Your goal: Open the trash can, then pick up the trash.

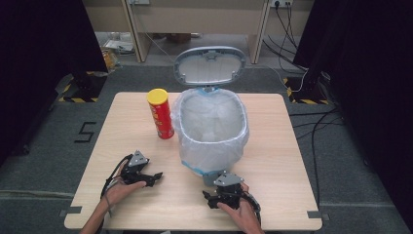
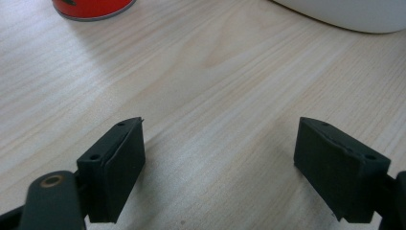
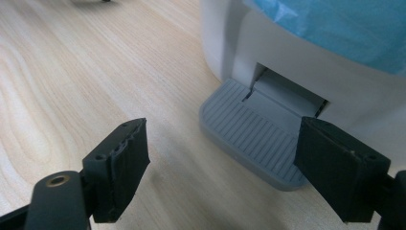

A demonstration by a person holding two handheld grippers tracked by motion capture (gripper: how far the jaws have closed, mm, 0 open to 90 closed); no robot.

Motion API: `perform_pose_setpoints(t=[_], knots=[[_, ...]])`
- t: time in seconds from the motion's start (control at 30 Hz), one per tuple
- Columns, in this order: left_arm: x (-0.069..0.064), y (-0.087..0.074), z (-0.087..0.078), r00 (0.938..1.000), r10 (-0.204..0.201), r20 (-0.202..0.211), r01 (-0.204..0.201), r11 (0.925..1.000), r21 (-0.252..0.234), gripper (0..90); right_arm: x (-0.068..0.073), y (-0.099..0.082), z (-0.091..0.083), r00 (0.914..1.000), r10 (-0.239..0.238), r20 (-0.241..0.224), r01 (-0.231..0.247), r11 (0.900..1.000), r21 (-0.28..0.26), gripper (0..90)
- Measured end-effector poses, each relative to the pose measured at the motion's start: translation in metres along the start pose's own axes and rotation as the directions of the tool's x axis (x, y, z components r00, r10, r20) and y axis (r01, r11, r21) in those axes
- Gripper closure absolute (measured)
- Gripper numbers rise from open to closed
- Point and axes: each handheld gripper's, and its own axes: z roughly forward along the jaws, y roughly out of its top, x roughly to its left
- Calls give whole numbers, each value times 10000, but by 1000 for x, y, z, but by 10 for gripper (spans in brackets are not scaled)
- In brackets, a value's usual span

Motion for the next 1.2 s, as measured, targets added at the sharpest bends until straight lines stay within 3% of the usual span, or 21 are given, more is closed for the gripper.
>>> perform_pose_setpoints(t=[0.37, 0.47, 0.73, 0.8, 0.97, 1.0, 1.2], knots=[[1, 0, 0, 10000, -78, -56, 78, 10000, 50, 170, 1, 1, 0, 10000, 2, 49, -2, 10000, 74, 191], [3, 1, 1, 9993, -286, -223, 287, 9996, 23, 151, 1, 1, 0, 9999, -47, 108, 46, 10000, 74, 191], [10, 2, 0, 9966, -688, -444, 661, 9961, -583, 148, 2, 1, 0, 9999, -72, 123, 71, 9999, 104, 191], [13, 3, 0, 9939, -997, -473, 964, 9930, -684, 147, 2, 1, 1, 9998, -80, 155, 79, 9999, 91, 191], [19, 9, 0, 9898, -1247, -692, 1181, 9886, -931, 147, 3, 1, 1, 9997, -137, 187, 135, 9999, 97, 191], [22, 13, 2, 9856, -1442, -885, 1354, 9858, -988, 148, 2, 1, 0, 9999, -62, 133, 61, 9999, 96, 191], [30, 27, 7, 9805, -1637, -1088, 1481, 9792, -1385, 147, 2, 1, 1, 9998, -122, 176, 120, 9999, 94, 191]])
